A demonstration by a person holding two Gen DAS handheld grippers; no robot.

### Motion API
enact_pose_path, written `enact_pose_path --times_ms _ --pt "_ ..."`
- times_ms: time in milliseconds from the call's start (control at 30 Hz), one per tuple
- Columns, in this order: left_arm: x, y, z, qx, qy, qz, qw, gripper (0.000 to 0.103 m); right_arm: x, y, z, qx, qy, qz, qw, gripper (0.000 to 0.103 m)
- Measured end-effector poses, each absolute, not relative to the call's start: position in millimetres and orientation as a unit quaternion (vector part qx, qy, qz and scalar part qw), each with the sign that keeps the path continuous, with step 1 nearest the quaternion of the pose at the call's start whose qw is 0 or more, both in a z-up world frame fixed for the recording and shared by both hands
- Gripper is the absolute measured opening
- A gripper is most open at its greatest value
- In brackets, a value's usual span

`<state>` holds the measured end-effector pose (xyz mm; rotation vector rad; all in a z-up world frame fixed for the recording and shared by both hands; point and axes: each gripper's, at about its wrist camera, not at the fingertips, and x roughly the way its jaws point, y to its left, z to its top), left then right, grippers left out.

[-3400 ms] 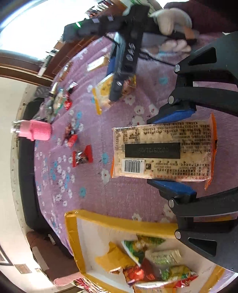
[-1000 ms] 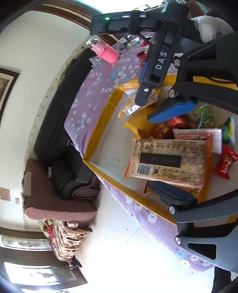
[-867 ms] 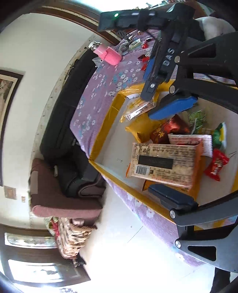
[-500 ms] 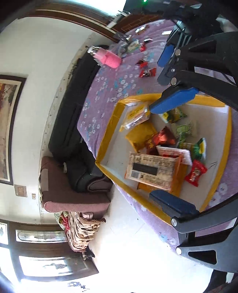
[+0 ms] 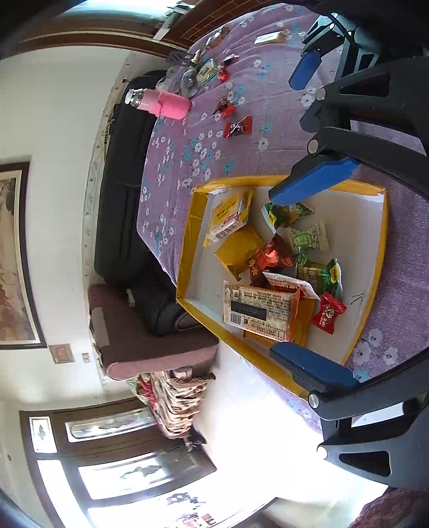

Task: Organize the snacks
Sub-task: 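Lift both open tools up and away from the tray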

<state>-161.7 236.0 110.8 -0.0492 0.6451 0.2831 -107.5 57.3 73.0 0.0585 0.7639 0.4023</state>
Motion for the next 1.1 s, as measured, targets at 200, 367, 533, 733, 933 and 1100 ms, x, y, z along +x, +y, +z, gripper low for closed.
enact_pose_path --times_ms 200,367,533,733,933,1100 --pt "-165 224 108 -0.007 0.318 0.127 0.939 0.086 -113 56 73 0.028 0.367 0.199 0.908 0.078" --pt "-163 216 105 0.0 0.326 0.116 0.938 0.086 -116 56 72 0.025 0.366 0.201 0.908 0.078" --pt "-160 213 100 0.0 0.335 0.111 0.936 0.086 -116 54 71 0.025 0.368 0.201 0.908 0.079" --pt "-156 215 97 -0.003 0.343 0.108 0.933 0.086 -113 54 67 0.028 0.374 0.2 0.905 0.079" --pt "-153 216 95 -0.005 0.348 0.108 0.931 0.086 -109 53 64 0.029 0.379 0.201 0.903 0.079" --pt "-152 216 93 -0.006 0.352 0.105 0.93 0.086 -108 53 63 0.029 0.381 0.2 0.902 0.079"
